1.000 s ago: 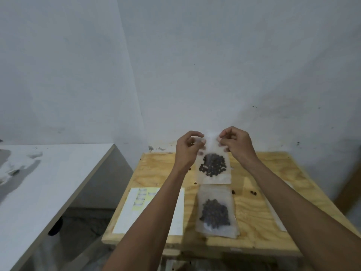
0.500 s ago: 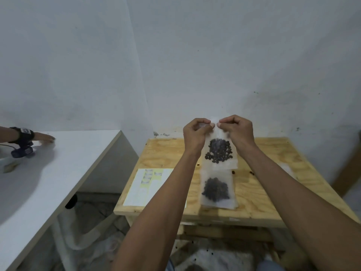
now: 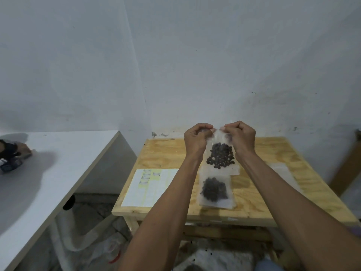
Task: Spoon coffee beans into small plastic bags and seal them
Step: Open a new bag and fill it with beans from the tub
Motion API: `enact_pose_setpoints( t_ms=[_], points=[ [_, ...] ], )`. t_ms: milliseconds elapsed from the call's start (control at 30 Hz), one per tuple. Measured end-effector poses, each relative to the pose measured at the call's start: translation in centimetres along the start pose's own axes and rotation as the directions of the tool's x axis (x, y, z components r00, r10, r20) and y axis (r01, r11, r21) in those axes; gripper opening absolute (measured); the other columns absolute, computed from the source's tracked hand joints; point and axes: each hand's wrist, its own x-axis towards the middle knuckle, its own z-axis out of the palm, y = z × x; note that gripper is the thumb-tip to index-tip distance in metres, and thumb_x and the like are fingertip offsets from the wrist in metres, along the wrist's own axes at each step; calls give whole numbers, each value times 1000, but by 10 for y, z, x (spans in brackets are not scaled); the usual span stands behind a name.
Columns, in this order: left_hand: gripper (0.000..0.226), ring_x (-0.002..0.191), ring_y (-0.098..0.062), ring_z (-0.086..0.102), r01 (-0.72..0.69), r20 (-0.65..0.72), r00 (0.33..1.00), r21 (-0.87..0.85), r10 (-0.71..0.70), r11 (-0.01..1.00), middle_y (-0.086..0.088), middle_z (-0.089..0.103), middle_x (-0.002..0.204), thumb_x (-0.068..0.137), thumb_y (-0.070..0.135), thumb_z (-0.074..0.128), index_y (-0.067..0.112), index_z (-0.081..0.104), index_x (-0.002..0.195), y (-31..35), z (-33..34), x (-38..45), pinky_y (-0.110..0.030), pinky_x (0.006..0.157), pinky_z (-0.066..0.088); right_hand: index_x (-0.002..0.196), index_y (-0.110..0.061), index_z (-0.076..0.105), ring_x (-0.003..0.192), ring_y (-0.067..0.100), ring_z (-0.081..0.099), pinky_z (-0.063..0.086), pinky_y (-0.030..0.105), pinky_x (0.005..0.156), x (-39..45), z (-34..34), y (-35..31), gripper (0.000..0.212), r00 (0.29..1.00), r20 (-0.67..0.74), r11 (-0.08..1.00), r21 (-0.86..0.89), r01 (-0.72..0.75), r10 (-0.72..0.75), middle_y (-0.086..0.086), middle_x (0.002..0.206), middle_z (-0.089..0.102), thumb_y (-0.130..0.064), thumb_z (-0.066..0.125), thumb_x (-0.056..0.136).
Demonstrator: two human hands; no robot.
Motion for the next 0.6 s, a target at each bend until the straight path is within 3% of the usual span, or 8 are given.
enact_pose_setpoints(
  t_ms=[200, 333, 433, 600],
  points=[
    [10, 71, -18, 65, -45, 7, 999, 13, 45, 999, -7, 73, 80, 80, -5, 75, 4, 76, 85, -4, 1, 3, -28, 69, 53, 76, -9, 74, 71, 12, 63, 52, 23, 66, -1, 1, 2, 8, 998, 30, 998, -30, 51, -50, -1, 77, 72, -3, 78, 79],
    [14, 71, -20, 67, -19, -27, 999, 18, 20, 1000, -7, 73, 81, 75, 2, 86, 10, 75, 81, -11, 1, 1, -27, 67, 55, 74, -9, 73, 69, 14, 63, 52, 24, 65, -2, 4, 4, 10, 999, 31, 999, -20, 40, -39, 2, 76, 71, 0, 74, 80],
    [14, 76, -16, 68, 12, -18, 1000, 21, -12, 1000, -2, 75, 81, 77, -2, 82, 11, 78, 82, -16, -3, 5, -30, 74, 57, 74, -12, 74, 74, 14, 65, 54, 25, 69, -2, 2, 10, 14, 1000, -7, 1000, -11, -1, 0, 1, 79, 73, 0, 71, 80],
    [16, 76, -8, 66, 5, 61, 998, 85, -10, 996, 0, 75, 86, 90, -5, 67, 5, 78, 96, -22, -8, 5, -22, 71, 54, 73, -16, 73, 72, 13, 64, 49, 19, 60, 0, -1, 16, 23, 991, -102, 996, 42, -81, 85, -1, 78, 71, 5, 64, 81]
  ],
)
